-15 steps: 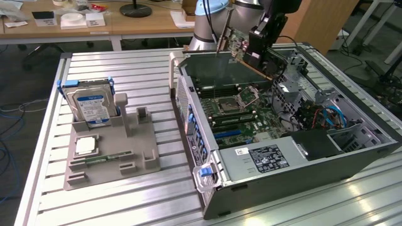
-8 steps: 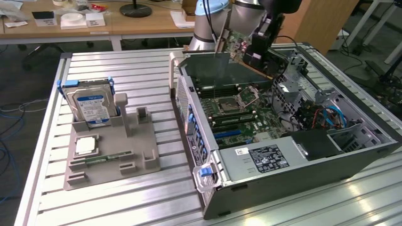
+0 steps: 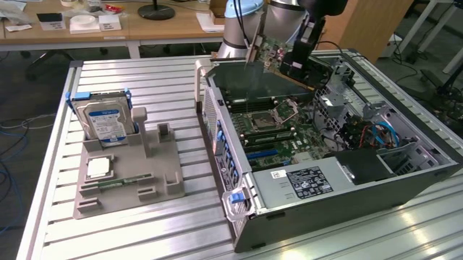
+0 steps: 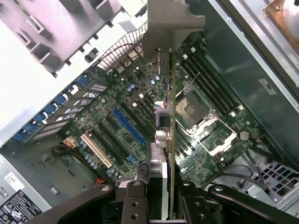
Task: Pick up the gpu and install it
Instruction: 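Insert the gpu into the slot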
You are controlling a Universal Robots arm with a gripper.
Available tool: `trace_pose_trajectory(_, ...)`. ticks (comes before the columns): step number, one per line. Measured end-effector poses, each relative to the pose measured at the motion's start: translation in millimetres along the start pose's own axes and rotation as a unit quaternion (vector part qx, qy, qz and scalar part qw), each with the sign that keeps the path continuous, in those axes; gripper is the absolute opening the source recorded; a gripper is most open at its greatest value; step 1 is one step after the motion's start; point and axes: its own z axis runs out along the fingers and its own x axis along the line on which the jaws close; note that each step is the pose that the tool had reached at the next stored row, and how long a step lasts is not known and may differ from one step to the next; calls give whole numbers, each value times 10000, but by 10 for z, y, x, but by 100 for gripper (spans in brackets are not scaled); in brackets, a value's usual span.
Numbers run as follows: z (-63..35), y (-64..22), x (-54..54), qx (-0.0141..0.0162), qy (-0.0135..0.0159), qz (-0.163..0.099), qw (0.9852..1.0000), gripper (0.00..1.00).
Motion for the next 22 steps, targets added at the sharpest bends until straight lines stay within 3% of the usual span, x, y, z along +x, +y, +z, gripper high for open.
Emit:
trace_pose_trajectory(9,4,0,0,2,2,-341,9994,28)
trace_pose_trajectory(18,10,-4,-3,-3,-7,-852,9964,28)
trace_pose_trajectory(19,11,-4,-4,3,-11,-886,9961,28)
trace_pose_trajectory(22,21,-5,-4,80,-64,-941,9955,28)
